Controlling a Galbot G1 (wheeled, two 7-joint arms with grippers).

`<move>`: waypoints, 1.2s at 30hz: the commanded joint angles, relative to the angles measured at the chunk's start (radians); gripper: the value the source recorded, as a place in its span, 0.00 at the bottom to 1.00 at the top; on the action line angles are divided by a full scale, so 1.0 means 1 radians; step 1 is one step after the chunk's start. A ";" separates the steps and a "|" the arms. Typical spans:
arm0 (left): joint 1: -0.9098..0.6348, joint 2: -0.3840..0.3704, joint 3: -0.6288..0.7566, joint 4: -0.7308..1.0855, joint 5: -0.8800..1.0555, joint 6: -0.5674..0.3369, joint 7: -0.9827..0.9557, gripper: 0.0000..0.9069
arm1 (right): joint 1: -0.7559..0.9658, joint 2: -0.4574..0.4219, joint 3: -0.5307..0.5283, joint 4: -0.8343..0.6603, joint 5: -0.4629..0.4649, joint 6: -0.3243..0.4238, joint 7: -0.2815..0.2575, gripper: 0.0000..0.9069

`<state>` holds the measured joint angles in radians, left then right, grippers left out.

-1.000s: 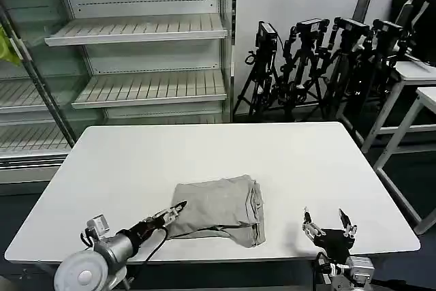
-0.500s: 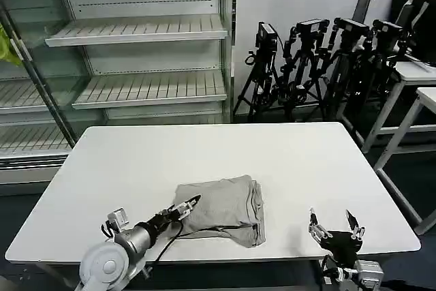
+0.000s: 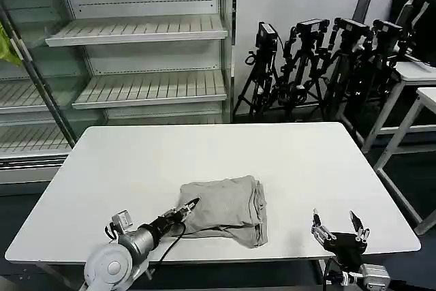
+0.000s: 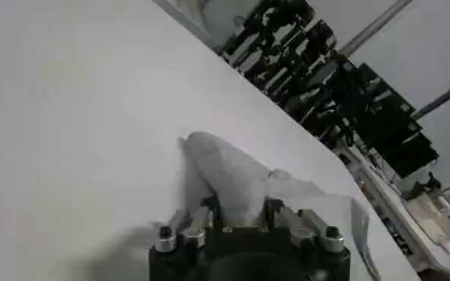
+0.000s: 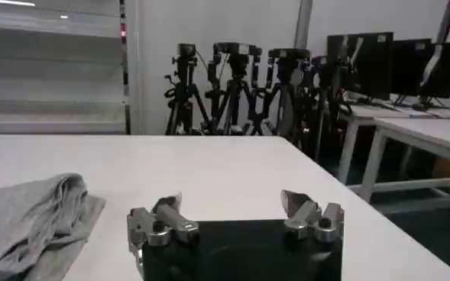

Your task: Fold and organize the clothes.

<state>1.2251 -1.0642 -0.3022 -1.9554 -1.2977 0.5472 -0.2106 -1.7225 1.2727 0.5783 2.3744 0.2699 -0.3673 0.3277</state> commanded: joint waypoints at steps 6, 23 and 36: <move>0.007 -0.007 -0.039 -0.037 -0.081 -0.005 -0.006 0.07 | -0.030 0.006 0.010 0.037 0.000 0.001 0.001 1.00; 0.055 0.248 -0.537 0.058 -0.194 0.032 0.007 0.07 | 0.049 -0.028 -0.019 0.021 0.043 -0.004 0.005 1.00; 0.169 0.512 -0.813 -0.094 0.175 0.031 0.188 0.07 | 0.181 -0.069 -0.140 -0.034 0.064 -0.014 0.006 1.00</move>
<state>1.2917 -0.7647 -0.8808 -1.9330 -1.3472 0.5756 -0.1399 -1.6361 1.2242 0.5156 2.3706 0.3212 -0.3793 0.3348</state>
